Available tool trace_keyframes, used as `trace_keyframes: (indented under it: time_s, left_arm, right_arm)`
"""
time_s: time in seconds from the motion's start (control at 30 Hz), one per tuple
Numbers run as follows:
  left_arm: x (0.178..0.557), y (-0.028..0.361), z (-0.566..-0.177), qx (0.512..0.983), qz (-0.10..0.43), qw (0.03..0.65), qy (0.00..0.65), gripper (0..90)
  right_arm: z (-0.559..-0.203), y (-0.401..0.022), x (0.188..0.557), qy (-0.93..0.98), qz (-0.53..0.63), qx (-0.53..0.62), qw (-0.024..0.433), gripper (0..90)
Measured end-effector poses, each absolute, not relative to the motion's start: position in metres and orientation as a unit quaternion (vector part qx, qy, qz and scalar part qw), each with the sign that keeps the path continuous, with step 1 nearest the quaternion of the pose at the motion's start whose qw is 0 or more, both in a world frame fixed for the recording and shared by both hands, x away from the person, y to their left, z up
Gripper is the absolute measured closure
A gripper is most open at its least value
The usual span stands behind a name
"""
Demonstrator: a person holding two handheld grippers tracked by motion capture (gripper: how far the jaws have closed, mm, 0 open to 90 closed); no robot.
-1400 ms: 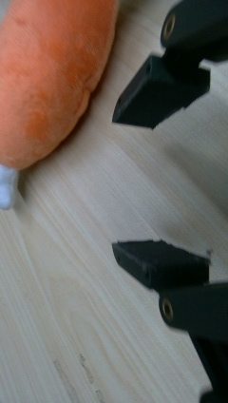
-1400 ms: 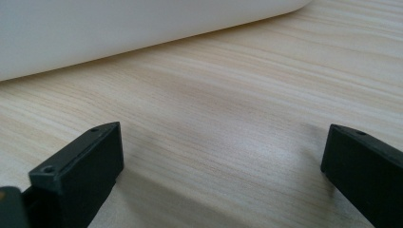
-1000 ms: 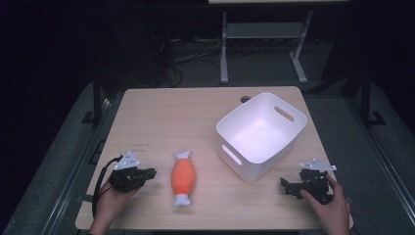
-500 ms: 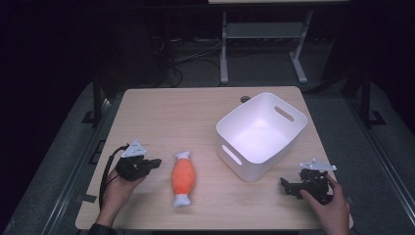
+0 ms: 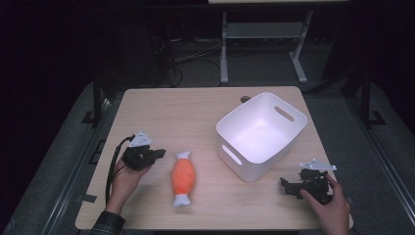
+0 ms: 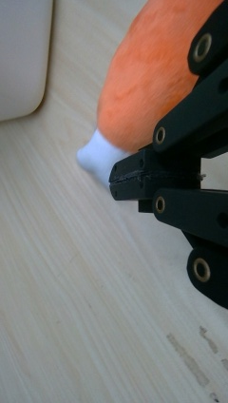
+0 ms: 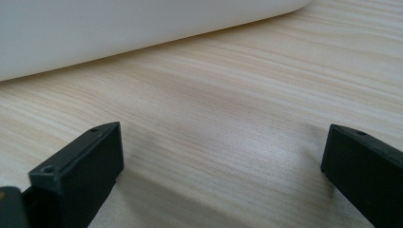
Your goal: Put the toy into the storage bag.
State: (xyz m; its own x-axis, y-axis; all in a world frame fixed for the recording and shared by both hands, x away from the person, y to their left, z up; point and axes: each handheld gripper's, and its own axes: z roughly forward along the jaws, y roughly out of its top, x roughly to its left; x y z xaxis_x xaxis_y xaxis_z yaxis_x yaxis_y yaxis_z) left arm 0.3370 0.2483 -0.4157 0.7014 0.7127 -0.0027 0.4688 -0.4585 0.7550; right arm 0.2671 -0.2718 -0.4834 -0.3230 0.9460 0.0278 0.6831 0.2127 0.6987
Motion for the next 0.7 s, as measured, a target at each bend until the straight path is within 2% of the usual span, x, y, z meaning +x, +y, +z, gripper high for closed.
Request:
trace_keyframes:
  time_s: [0.37,0.7]
  left_arm:
    - [0.363,0.24,-0.438,0.833,0.166,0.377,0.369,89.7]
    - [0.369,0.228,-0.451,0.845,0.156,0.361,0.362,89.7]
  right_arm:
    - [-0.483,-0.272,0.267,0.75,0.315,0.543,0.209,0.0]
    - [-0.483,-0.272,0.267,0.75,0.314,0.543,0.209,0.0]
